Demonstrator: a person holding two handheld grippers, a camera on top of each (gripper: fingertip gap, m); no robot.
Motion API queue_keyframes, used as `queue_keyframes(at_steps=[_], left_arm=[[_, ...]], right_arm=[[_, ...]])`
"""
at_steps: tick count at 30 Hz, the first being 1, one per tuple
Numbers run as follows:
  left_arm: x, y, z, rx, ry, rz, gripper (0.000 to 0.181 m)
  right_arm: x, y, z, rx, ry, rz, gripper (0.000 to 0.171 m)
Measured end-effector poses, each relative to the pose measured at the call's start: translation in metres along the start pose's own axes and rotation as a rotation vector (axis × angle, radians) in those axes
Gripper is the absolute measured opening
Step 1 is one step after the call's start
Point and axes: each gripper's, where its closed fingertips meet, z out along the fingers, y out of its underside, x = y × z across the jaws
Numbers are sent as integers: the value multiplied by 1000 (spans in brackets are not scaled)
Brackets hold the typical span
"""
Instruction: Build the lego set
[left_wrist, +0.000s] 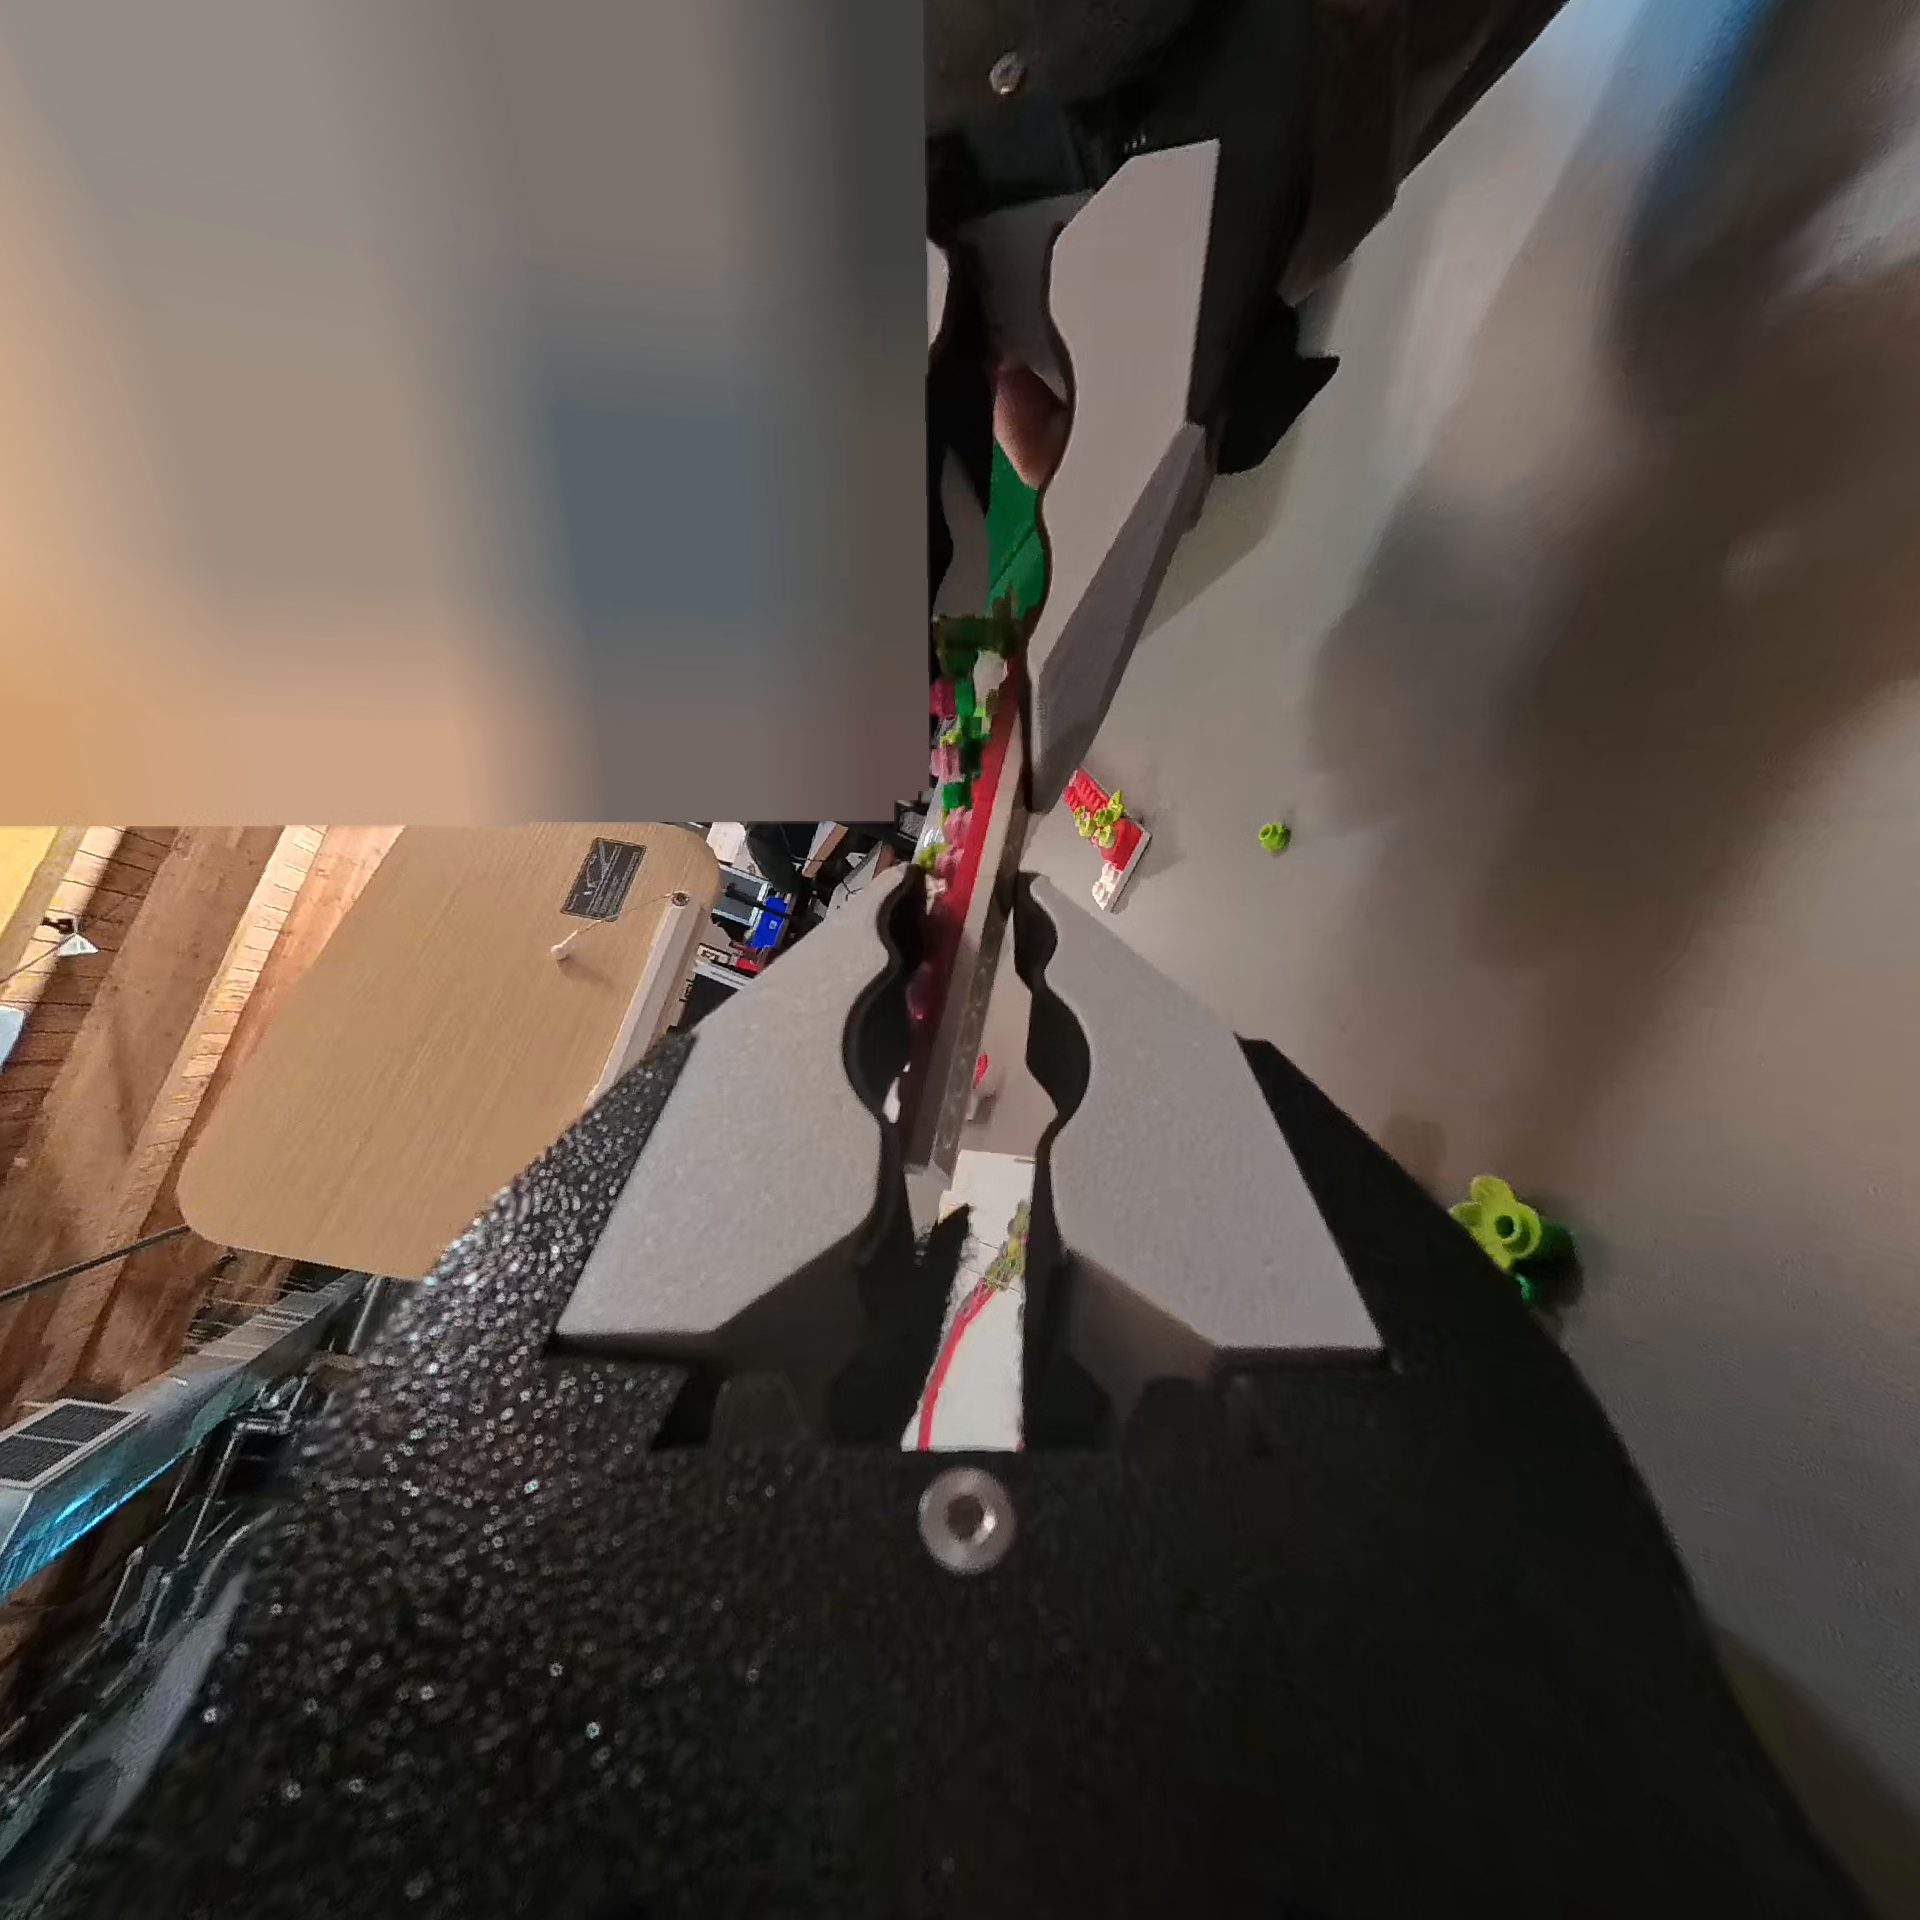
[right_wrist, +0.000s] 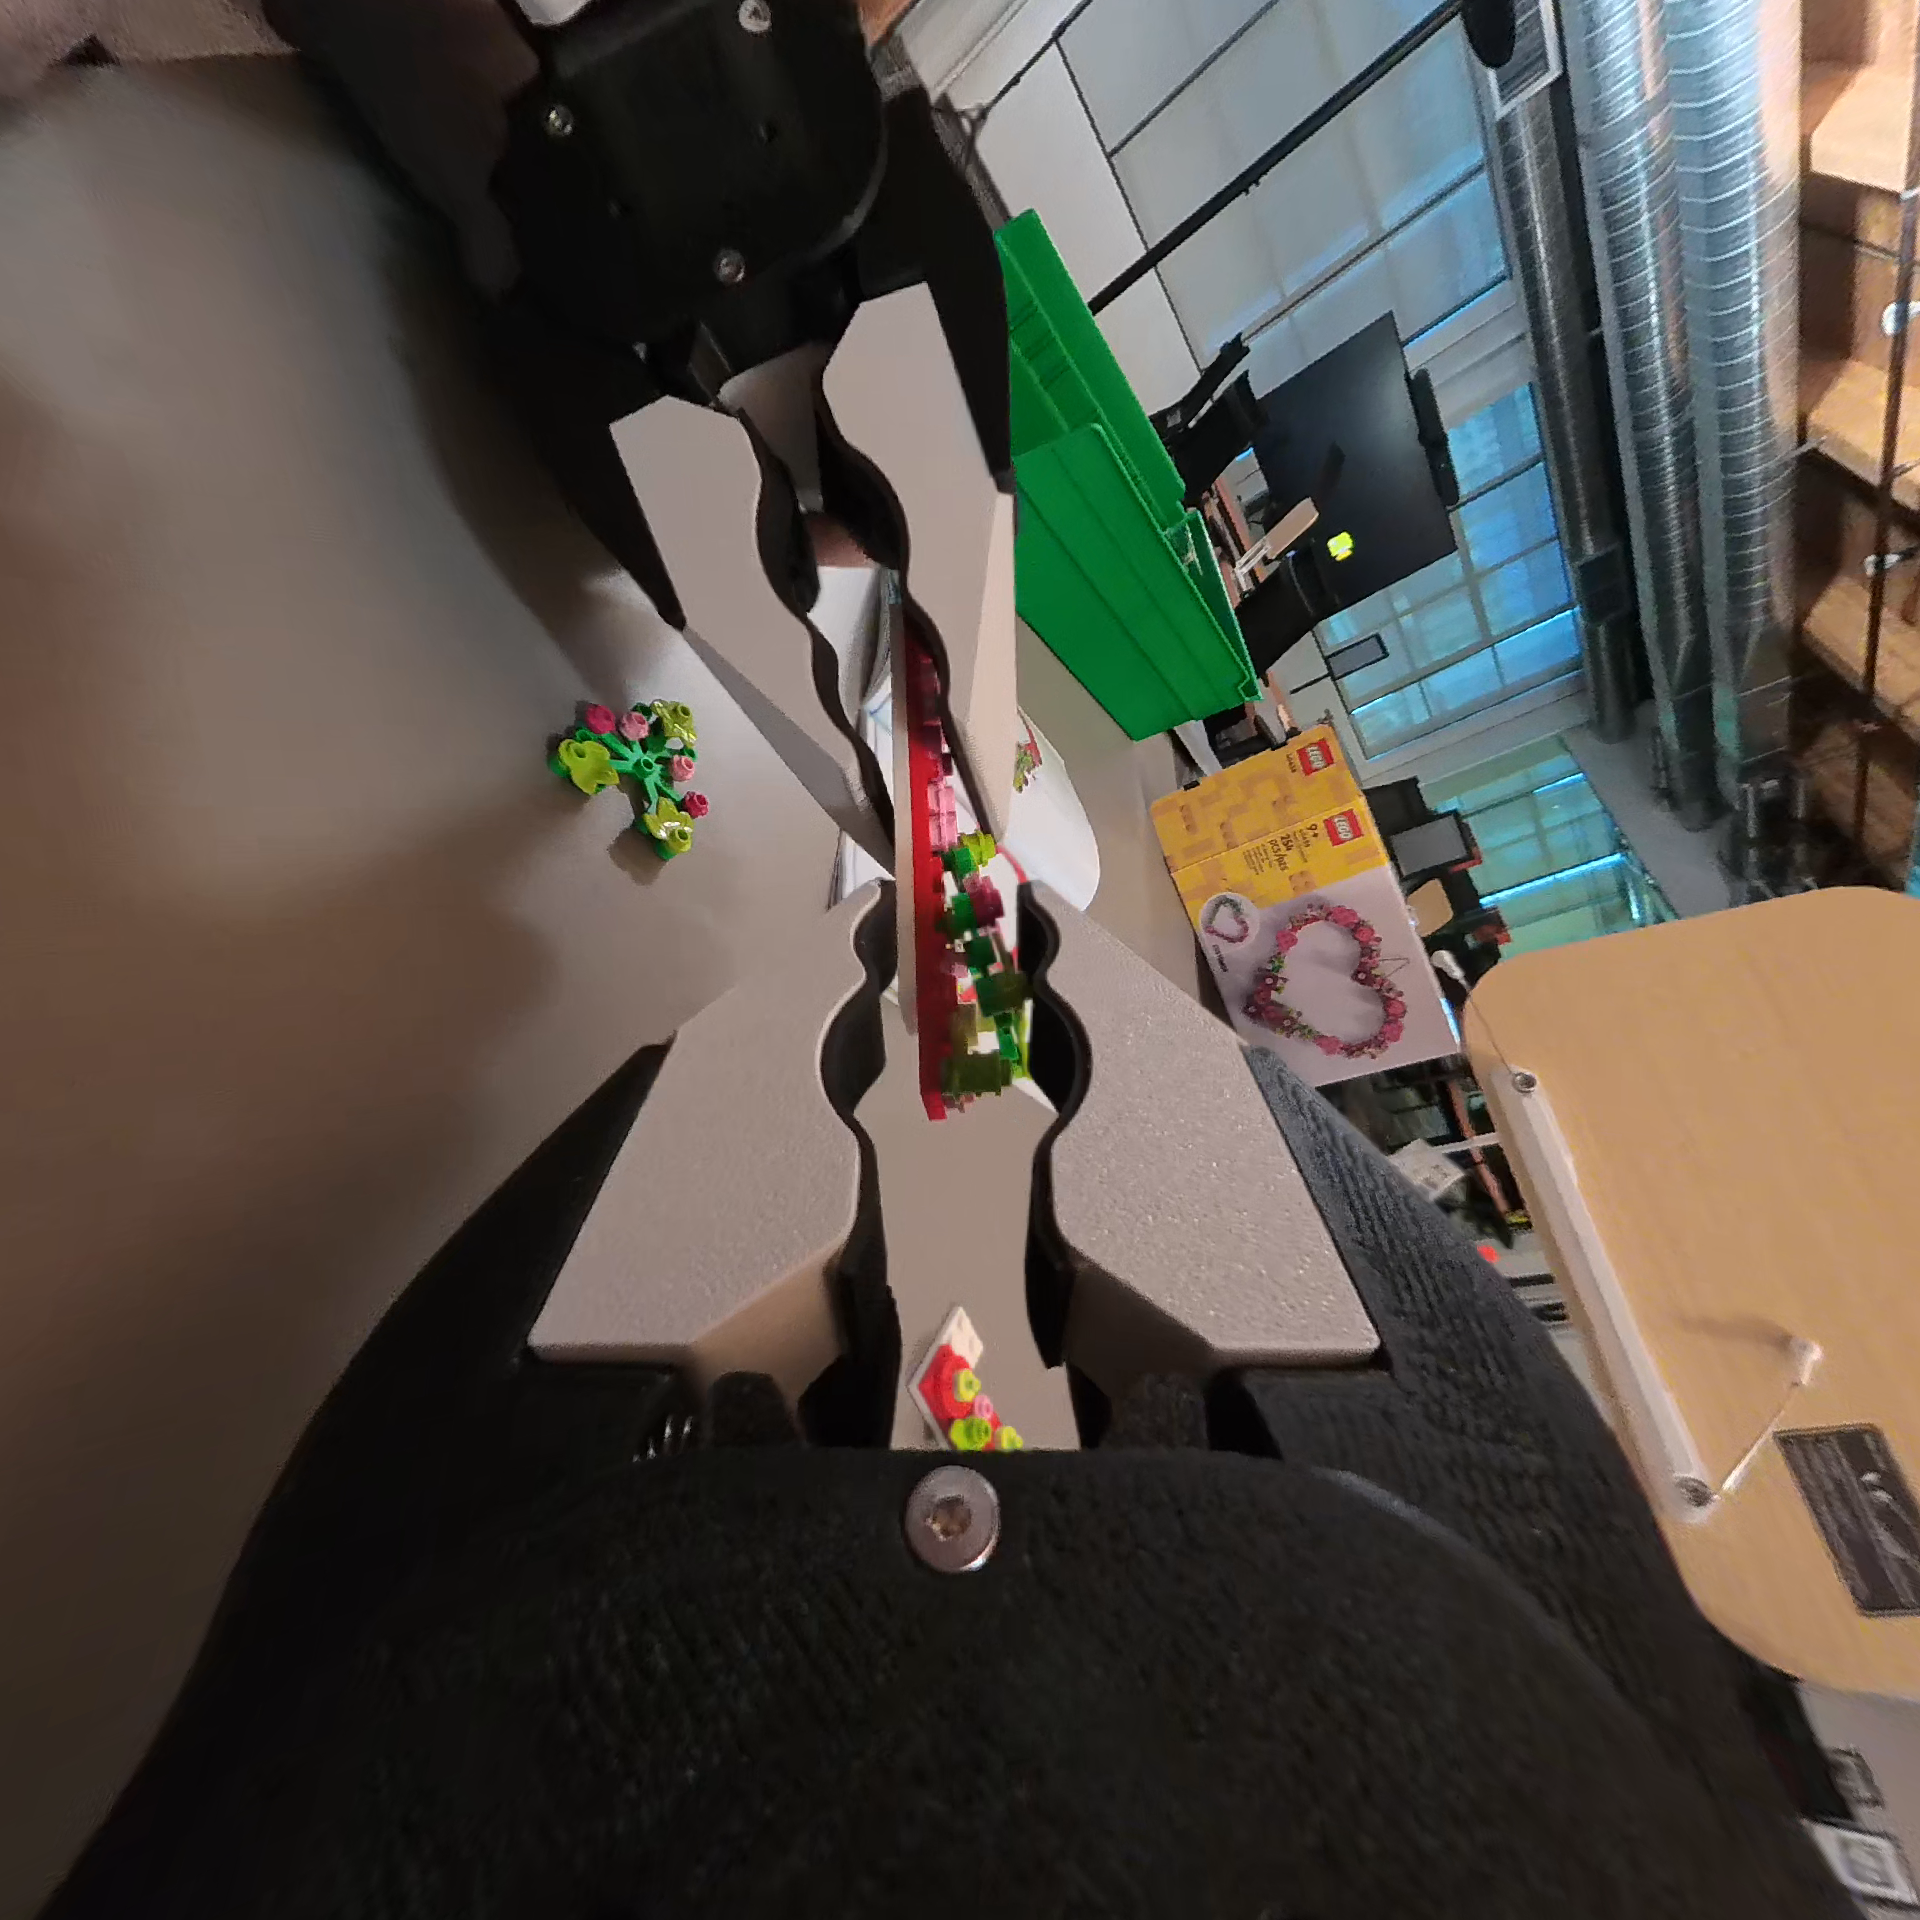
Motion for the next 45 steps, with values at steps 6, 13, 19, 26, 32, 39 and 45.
queue_keyframes(at_steps=[6,13,19,26,32,39,45], left_arm=[[6,0,1,10,68,-91,13],[22,-8,-1,78,286,-353,13],[32,-12,-7,114,467,-586,13],[36,-11,-10,113,524,-648,13],[43,-6,-11,88,578,-686,13],[48,1,-11,48,607,-718,14],[45,6,-10,31,575,-703,14]], right_arm=[[-2,0,-5,4,-10,-112,28],[-19,-7,-10,61,-177,-11,38],[-27,-12,-14,128,-317,241,25],[-32,-11,-12,166,-371,390,22],[-38,-7,-7,192,-407,498,19],[-41,3,-1,177,-390,574,17],[-37,8,3,148,-331,628,16]])
